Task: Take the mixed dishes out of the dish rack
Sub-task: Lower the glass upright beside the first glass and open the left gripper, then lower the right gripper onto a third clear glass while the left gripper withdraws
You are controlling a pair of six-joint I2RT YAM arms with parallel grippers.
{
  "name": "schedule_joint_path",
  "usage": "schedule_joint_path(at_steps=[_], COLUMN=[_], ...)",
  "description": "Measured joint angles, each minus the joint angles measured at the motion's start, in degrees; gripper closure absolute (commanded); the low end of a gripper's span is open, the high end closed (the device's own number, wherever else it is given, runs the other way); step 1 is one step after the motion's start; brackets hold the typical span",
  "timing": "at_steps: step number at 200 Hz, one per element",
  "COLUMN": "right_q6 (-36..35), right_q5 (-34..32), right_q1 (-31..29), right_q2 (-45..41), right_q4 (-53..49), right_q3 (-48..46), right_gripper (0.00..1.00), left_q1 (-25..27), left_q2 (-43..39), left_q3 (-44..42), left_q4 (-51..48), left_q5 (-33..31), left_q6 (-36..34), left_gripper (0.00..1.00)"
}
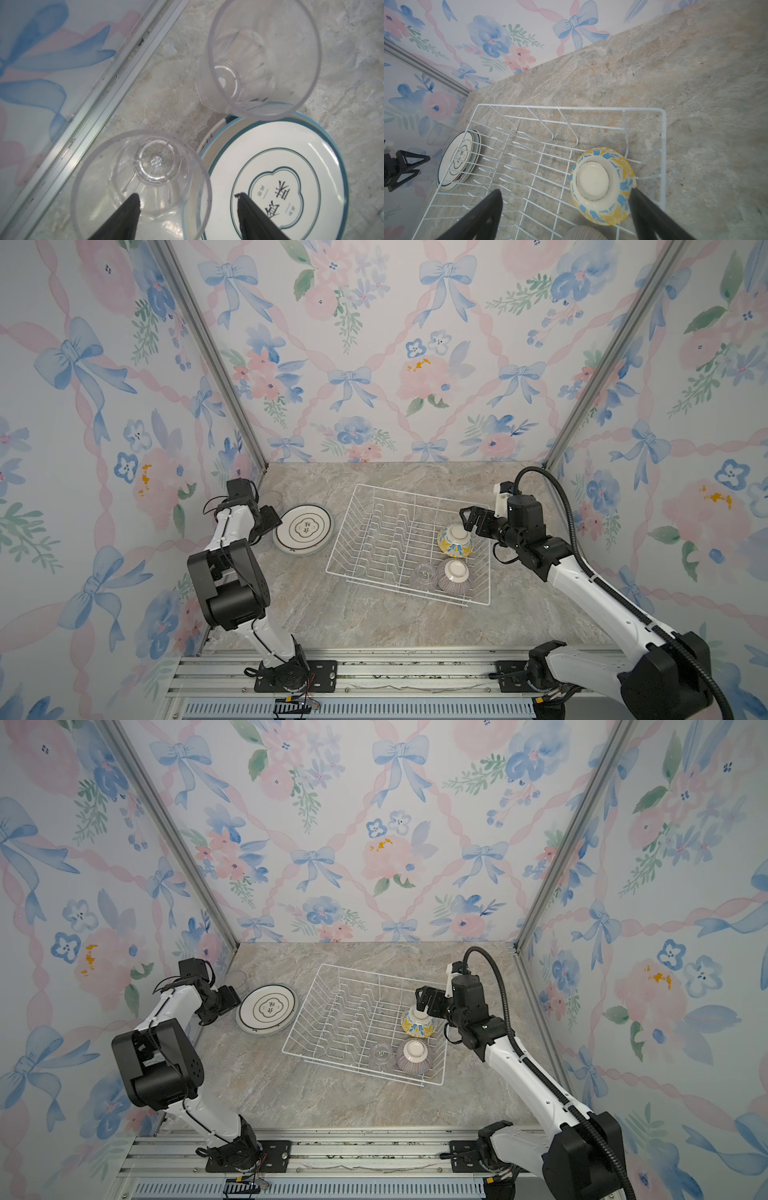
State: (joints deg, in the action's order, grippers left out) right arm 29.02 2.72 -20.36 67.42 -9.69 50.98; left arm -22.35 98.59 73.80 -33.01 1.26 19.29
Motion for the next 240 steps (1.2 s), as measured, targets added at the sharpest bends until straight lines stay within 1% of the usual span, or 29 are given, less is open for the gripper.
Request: schedule_joint_path(at_steps=[19,26,68,98,116,144,171,209,240], right_q6=[-0.15,-0.17,-0.37,-0.74,-1.49,-3.19,-4.24,-5.77,-6.16], right_q5=[-0.15,-0.20,1.09,4.46,6.08,6.97,7.41,7.19,7.39], right_q1=[-0.50,-0.76,-3.19,-5.53,-8.20,-13.25,-15.69,-18.82,-21.46], right_q2=[0.00,0.00,0.04,0.13,0.39,1.18,2.05,3.98,6.58], right_q4=[-0.28,-0.42,-1.62,-2.16,-3.74,-7.13,-11.21,-16.63,-17.84], right_q3=[0.00,0.00,0.00,-1.03,-1.64,-1.62,-1.09,2.73,4.66], right_gripper=[0.03,0.03,0.03,0.03,0.03,0.03,0.03,0.03,0.03], left_q1=[0.00,0.00,1.20,5.18,8.09,12.57,15.80,18.14,19.43], left_q2=[-3.56,-5.14,-14.29,-19.80,-22.45,-24.81,-26.97,-27.82,-28.79], left_q3=[-0.33,-0.63,-3.69,-6.10,-7.41,-8.66,-10.58,-12.04,-12.46], left_q4=[0.11,0.09,0.07,0.09,0.07,0.26,1.51,3.34,4.11], left_q5=[0.24,0.28,0.57,1.22,1.81,1.86,2.25,3.43,4.20], left_q6=[0.09,-0.02,0.04,0.48,1.03,2.34,3.93,5.68,6.47], left_gripper=[0.04,0.02,0.02,0.02,0.02,0.02,0.02,0.02,0.02])
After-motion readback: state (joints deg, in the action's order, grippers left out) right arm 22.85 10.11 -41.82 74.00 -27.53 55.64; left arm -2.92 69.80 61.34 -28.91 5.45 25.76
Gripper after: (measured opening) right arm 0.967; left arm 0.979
